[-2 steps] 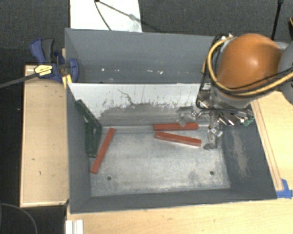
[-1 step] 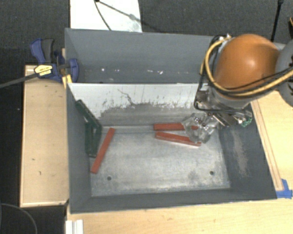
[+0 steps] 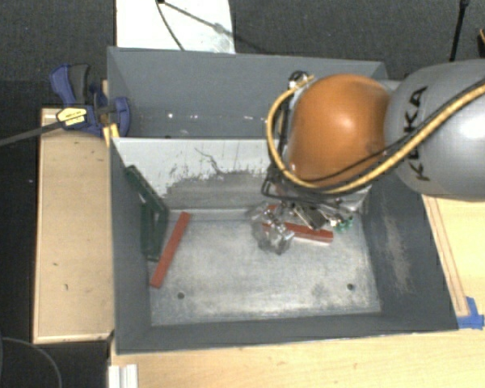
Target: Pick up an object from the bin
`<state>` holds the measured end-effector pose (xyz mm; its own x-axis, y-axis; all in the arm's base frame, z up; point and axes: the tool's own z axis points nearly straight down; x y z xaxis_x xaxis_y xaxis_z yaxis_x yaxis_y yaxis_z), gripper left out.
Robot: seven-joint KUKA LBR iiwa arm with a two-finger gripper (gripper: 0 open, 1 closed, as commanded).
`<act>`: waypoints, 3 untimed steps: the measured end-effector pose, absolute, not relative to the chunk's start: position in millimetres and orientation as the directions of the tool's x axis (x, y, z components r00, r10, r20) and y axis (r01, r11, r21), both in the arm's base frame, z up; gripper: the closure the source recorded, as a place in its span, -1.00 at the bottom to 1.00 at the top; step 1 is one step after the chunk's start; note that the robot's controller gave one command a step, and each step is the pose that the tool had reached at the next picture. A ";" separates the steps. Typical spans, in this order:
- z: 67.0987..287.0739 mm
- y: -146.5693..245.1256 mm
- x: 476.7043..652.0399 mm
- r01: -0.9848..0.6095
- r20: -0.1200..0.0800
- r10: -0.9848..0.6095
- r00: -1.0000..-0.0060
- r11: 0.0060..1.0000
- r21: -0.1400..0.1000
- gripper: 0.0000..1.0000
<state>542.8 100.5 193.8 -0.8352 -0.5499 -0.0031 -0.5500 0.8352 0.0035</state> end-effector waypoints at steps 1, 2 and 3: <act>193.8 95.7 543.8 -0.542 -0.002 -0.542 -0.841 0.841 0.001 -1.00; 184.8 30.9 572.6 -0.800 -0.002 -0.800 -0.600 0.600 -0.004 -1.00; 66.7 -8.9 577.5 -0.761 0.000 -0.761 -0.649 0.649 0.003 -1.00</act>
Offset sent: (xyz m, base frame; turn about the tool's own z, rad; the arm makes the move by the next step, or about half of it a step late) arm 0.0000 0.0000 0.0000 0.0000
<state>577.5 -8.9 66.7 -0.6493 -0.7605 0.0003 -0.7605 0.6493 0.0029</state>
